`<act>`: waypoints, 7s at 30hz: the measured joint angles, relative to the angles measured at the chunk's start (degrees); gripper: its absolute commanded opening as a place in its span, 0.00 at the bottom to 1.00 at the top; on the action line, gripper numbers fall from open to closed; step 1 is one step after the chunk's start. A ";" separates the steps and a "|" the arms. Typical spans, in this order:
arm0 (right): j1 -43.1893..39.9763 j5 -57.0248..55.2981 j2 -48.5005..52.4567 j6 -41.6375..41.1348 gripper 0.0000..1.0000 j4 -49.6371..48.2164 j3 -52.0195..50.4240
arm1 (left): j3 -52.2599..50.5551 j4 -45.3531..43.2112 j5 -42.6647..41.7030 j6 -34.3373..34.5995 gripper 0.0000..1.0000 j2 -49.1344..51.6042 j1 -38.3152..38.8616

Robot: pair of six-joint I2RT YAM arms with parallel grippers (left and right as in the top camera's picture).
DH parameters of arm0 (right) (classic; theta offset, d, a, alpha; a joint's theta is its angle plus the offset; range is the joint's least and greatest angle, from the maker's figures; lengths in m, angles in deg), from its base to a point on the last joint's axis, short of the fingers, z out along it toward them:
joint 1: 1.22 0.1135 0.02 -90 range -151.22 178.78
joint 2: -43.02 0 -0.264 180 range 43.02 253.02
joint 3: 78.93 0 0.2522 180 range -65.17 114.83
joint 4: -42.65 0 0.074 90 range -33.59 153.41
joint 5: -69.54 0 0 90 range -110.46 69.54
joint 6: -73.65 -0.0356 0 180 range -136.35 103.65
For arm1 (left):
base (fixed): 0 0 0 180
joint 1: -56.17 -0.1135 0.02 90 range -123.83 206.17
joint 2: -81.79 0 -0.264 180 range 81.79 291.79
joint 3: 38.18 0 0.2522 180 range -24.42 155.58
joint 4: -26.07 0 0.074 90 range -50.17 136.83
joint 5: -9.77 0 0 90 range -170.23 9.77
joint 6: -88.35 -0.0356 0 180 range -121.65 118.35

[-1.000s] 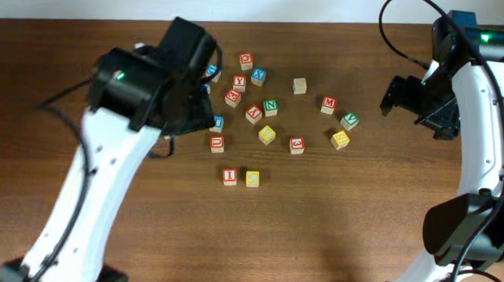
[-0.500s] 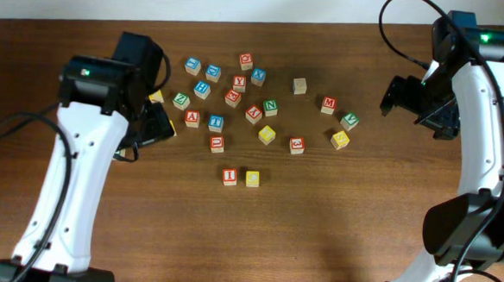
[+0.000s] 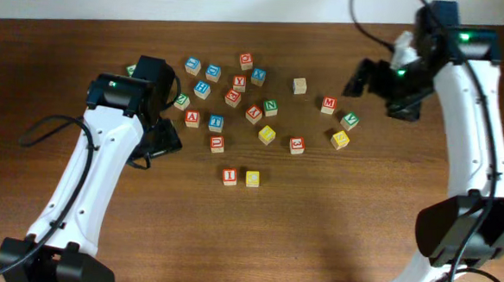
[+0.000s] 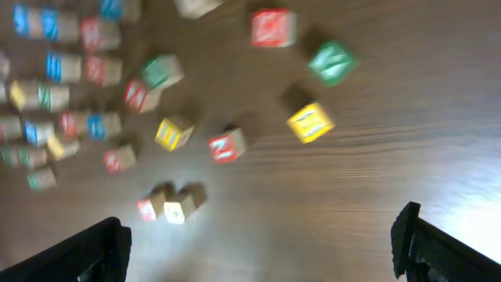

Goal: Spell out ICRA
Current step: 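Move the left gripper over the green R block on the left, then lower the left gripper and close it on the green R block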

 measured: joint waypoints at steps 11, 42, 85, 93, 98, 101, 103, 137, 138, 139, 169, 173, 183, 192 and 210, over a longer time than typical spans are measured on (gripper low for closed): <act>15.65 -3.23 0.98 -0.39 0.99 -4.55 0.00 | -0.04 -0.13 0.04 0.02 0.99 0.02 0.00; 20.39 -20.11 11.13 -21.75 0.98 -13.00 -0.02 | -0.04 -0.09 3.02 3.28 0.99 0.00 -5.66; -9.27 -19.12 11.13 -19.76 0.98 -0.55 -0.02 | -0.24 -16.50 -1.84 6.19 0.99 0.00 -5.62; -9.27 -19.12 11.13 -19.76 0.98 -0.55 -0.02 | -0.26 -16.06 9.05 4.92 1.00 0.52 -5.92; -9.27 -19.12 11.13 -19.71 0.98 -0.55 -0.02 | -1.99 -17.22 8.20 -8.90 0.99 1.68 -10.43; -9.27 -19.15 11.13 -19.71 0.98 -0.55 -0.02 | -6.32 -21.84 6.16 -13.49 0.98 1.99 -13.16; -9.27 -19.12 11.13 -19.74 0.98 -0.55 -0.02 | -10.75 -25.88 3.76 -17.31 0.90 2.27 -14.93; -9.27 -19.12 11.13 -19.76 0.98 -0.39 -0.02 | -25.44 -57.27 -16.96 -35.43 0.51 13.03 -25.70; -9.27 -19.12 11.13 -19.71 0.98 -0.39 -0.02 | -25.44 -57.27 -16.96 -35.56 0.49 13.03 -25.70; -9.27 -19.12 11.13 -19.74 0.98 -0.39 -0.02 | -25.44 -57.24 -16.96 -35.56 0.45 13.03 -25.70; -9.27 -19.12 11.13 -19.78 0.98 -0.39 -0.02 | -25.44 -56.37 -16.76 -35.56 0.47 13.07 -25.70; -9.27 -19.12 11.13 -19.71 0.98 -0.39 -0.02 | -25.44 -56.11 -16.83 -36.65 0.38 13.09 -25.70; -9.27 -19.12 11.13 -19.74 0.98 -0.39 -0.02 | -25.44 -55.28 -18.32 -42.03 0.29 13.09 -25.70; -9.27 -19.12 11.13 -19.74 0.98 -0.39 -0.02 | -25.44 -54.66 -18.80 -45.75 0.37 13.07 -25.70; -9.27 -19.12 11.13 -19.74 0.98 -0.39 -0.02 | -25.44 -55.12 -20.48 -49.51 0.30 13.07 -25.70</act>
